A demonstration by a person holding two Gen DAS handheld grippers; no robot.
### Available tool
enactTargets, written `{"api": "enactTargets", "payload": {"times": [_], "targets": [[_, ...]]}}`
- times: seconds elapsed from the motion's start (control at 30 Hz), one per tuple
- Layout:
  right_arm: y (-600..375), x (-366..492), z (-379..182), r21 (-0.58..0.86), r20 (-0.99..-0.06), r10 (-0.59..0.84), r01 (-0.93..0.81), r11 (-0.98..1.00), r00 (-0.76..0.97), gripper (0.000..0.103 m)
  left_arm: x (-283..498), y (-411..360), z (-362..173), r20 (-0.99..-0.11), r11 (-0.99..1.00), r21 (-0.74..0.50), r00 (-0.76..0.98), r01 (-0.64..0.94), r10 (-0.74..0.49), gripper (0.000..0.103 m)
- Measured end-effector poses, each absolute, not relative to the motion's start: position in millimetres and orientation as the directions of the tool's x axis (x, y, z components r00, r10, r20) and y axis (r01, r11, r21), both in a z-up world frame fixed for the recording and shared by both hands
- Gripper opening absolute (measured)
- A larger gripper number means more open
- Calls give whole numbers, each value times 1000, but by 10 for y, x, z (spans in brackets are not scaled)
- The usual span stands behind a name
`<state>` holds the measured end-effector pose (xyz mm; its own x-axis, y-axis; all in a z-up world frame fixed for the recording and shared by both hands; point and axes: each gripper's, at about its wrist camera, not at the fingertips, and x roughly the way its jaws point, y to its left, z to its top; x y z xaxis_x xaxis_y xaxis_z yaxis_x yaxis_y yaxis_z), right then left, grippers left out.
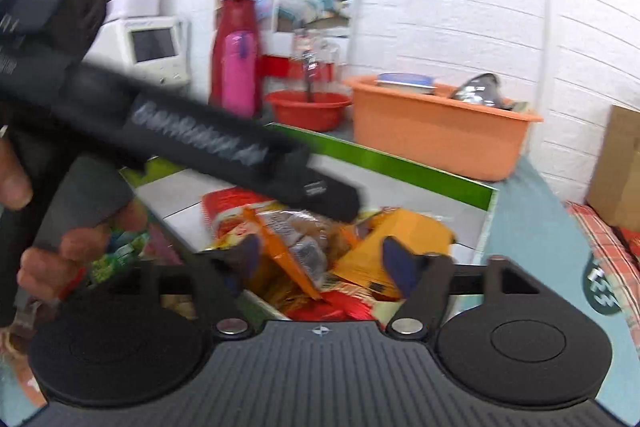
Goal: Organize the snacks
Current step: 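Reach the left gripper to the green wrapped candy and grasp it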
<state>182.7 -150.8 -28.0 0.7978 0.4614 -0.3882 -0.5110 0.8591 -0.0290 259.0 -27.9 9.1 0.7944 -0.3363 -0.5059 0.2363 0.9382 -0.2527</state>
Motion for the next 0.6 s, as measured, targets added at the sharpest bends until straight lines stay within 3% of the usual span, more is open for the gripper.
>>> {"api": "enactTargets", "payload": {"times": [0.2, 0.4, 0.6], "targets": [[-1626, 1675, -142, 28, -367, 485, -511, 859, 794, 103, 2313, -192, 351, -474, 921, -312, 802, 232, -362, 103], [-1655, 1327, 68, 35, -325, 518, -538, 842, 791, 103, 1744, -174, 688, -474, 951, -241, 832, 192, -288, 103], [-1708, 882, 259, 84, -279, 570, -572, 816, 773, 103, 1053, 16, 702, -438, 959, -207, 858, 196, -269, 103]]}}
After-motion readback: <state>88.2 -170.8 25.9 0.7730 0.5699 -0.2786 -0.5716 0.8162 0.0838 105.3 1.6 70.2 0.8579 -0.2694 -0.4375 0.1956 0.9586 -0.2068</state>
